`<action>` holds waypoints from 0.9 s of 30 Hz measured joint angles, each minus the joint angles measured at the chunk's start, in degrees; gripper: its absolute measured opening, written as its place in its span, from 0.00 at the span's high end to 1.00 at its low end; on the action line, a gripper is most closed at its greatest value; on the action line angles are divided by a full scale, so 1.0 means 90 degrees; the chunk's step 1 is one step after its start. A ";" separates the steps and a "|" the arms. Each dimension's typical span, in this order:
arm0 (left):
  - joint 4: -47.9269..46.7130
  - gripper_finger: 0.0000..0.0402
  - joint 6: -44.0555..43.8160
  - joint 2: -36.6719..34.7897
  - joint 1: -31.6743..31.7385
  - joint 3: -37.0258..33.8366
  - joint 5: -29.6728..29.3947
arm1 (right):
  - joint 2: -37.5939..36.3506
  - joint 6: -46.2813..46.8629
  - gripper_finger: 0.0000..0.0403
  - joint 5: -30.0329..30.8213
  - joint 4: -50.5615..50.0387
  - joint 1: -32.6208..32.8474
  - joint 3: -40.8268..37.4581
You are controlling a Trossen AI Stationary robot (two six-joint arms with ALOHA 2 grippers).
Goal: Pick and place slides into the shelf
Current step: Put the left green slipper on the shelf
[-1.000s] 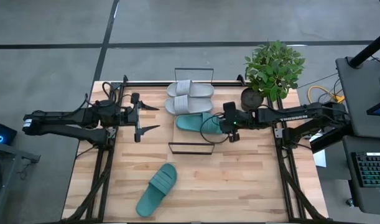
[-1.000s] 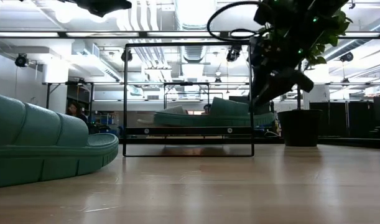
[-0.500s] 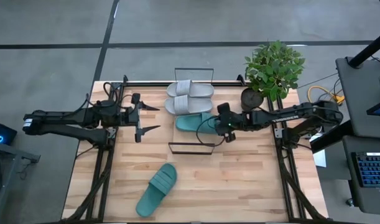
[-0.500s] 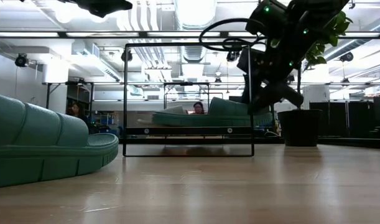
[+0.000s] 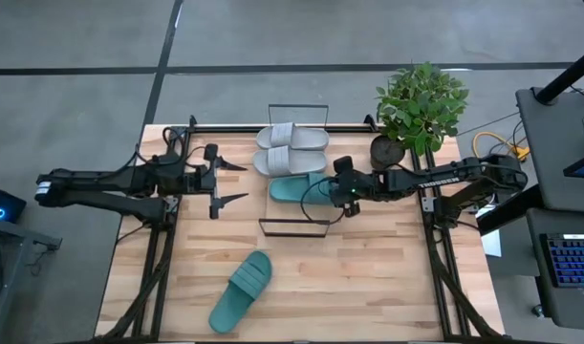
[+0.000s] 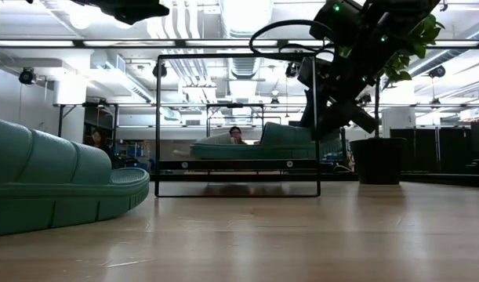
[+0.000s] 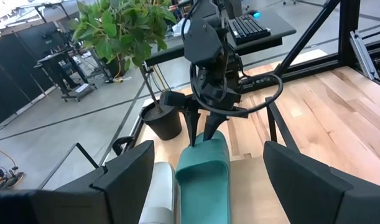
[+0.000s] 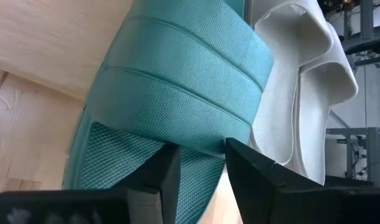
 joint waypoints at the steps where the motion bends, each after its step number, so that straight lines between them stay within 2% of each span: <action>1: 0.0000 0.29 0.0002 0.0026 0.0000 0.0000 0.0000 | 0.0000 -0.0022 0.72 -0.0002 0.0015 0.0000 -0.0001; 6: 0.0008 0.29 0.0005 0.0114 0.0000 0.0000 0.0000 | 0.0000 -0.0107 0.80 -0.0005 0.0023 -0.0002 0.0001; 12: 0.0007 0.29 0.0005 0.0176 -0.0002 0.0000 0.0000 | -0.0005 -0.0390 0.96 -0.0001 0.0023 0.0000 0.0001; 19: 0.0003 0.29 0.0007 0.0184 -0.0002 0.0000 0.0000 | -0.0005 -0.0591 0.98 0.0609 0.0059 -0.0002 0.0001; 27: -0.0041 0.29 0.0007 0.0165 -0.0002 0.0000 0.0000 | -0.0007 -0.0849 0.98 0.0663 0.0186 -0.0024 -0.0001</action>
